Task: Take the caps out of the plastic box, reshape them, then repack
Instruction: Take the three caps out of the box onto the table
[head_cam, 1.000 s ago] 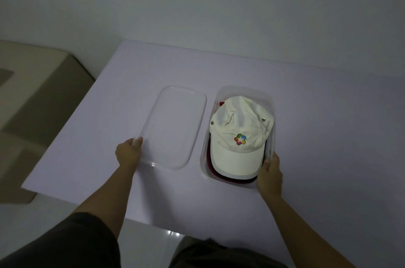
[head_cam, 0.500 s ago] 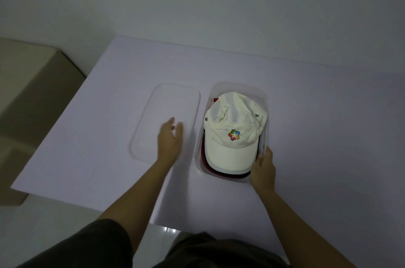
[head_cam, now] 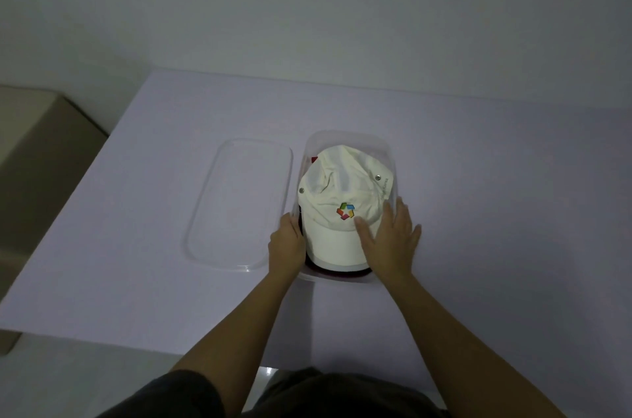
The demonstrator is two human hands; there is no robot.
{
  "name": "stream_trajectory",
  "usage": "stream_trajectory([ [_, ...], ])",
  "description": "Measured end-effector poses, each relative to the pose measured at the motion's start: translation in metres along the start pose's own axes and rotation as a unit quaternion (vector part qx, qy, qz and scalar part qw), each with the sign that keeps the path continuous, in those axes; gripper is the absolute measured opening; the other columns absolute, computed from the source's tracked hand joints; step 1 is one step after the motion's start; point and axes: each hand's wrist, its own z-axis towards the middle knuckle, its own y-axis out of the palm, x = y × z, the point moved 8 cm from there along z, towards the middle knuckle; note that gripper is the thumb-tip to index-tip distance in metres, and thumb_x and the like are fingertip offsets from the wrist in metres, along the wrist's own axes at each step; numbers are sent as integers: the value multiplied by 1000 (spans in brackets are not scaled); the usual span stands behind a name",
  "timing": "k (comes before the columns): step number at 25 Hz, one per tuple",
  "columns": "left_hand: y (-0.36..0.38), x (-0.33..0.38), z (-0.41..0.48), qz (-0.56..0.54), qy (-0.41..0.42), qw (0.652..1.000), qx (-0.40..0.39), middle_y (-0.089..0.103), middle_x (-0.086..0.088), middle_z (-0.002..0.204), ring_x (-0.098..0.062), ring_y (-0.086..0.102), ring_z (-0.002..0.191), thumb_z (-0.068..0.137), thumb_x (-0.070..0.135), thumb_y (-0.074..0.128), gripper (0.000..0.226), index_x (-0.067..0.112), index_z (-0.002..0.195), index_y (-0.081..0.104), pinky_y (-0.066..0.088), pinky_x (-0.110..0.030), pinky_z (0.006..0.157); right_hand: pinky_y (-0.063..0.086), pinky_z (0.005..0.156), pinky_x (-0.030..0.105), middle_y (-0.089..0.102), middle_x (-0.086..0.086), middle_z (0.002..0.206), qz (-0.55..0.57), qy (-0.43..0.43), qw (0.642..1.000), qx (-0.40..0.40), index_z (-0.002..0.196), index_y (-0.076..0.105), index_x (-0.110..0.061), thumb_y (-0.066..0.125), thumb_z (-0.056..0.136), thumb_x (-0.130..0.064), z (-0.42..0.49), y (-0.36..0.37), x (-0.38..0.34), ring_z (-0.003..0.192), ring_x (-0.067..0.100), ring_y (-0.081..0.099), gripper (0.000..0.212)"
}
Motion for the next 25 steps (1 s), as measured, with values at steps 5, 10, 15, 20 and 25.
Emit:
stream_trajectory([
  [5,-2,1,-1,10,-8,1000,1,56,-10,80,-27,52,72,102,29,21,39,3,100,50,38,-32,65,4,113,52,39,4,145,24,-10,999,-37,122,57,-22,57,83,-53,24,-4,-13,141,28,18,50],
  [10,-3,4,-3,3,3,1000,5,50,-2,65,-23,49,62,101,26,23,35,7,86,47,33,-29,53,41,93,50,66,5,103,123,-64,982,126,98,63,-13,52,92,-34,14,-50,-41,104,29,54,24],
  [15,-6,0,-2,-4,5,1000,18,54,-5,68,-26,54,68,102,26,24,35,7,86,49,37,-32,61,34,76,21,62,9,94,250,-31,924,286,93,58,-6,47,96,-24,34,-122,-26,98,24,50,21],
  [20,-3,4,-3,12,26,999,22,60,-15,89,-22,49,75,102,26,25,38,1,104,54,34,-31,69,39,85,33,62,19,99,212,18,906,367,92,57,0,45,95,-20,79,-158,52,102,34,50,24],
  [25,-3,5,-3,23,41,999,26,65,-18,98,-38,61,95,101,26,25,41,-1,114,53,40,-35,76,42,78,39,61,21,100,146,86,944,283,93,57,1,44,96,-18,118,-124,107,105,37,50,23],
])
